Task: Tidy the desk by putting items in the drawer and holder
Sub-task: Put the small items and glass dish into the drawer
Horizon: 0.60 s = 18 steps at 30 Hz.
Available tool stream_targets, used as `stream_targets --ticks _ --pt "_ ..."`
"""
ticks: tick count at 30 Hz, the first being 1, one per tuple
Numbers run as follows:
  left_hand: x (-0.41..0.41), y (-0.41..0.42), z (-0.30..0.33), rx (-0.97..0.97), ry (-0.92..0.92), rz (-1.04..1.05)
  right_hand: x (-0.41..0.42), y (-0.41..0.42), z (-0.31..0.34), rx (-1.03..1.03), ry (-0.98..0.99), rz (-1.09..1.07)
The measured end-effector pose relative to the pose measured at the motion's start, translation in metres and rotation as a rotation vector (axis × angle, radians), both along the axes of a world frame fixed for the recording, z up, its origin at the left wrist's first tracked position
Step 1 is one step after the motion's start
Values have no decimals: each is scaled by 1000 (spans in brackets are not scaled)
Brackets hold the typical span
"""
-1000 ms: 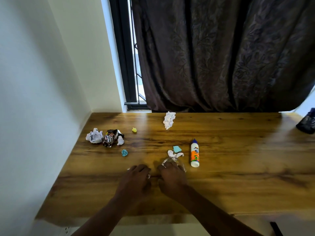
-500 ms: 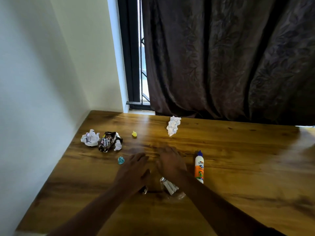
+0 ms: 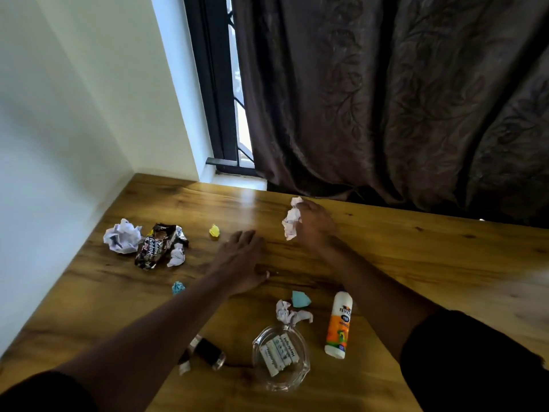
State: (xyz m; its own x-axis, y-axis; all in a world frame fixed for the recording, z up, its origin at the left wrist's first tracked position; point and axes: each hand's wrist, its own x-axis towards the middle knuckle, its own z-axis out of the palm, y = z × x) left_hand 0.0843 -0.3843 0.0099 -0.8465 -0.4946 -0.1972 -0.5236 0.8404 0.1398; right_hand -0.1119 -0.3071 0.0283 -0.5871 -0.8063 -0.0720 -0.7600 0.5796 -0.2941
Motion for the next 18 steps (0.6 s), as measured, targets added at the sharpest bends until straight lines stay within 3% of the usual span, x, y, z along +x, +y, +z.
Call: stream_targets --ticks 4,9,15,18 --pt "-3 -3 -7 -2 -27 16 0 -1 -11 68 6 73" --pt "-2 -8 -9 -17 85 31 -3 -7 -20 86 -5 65" --pt "16 -23 1 -91 193 216 -1 -29 -12 303 31 46" --pt "36 -35 1 -179 203 363 19 -42 -2 317 177 63"
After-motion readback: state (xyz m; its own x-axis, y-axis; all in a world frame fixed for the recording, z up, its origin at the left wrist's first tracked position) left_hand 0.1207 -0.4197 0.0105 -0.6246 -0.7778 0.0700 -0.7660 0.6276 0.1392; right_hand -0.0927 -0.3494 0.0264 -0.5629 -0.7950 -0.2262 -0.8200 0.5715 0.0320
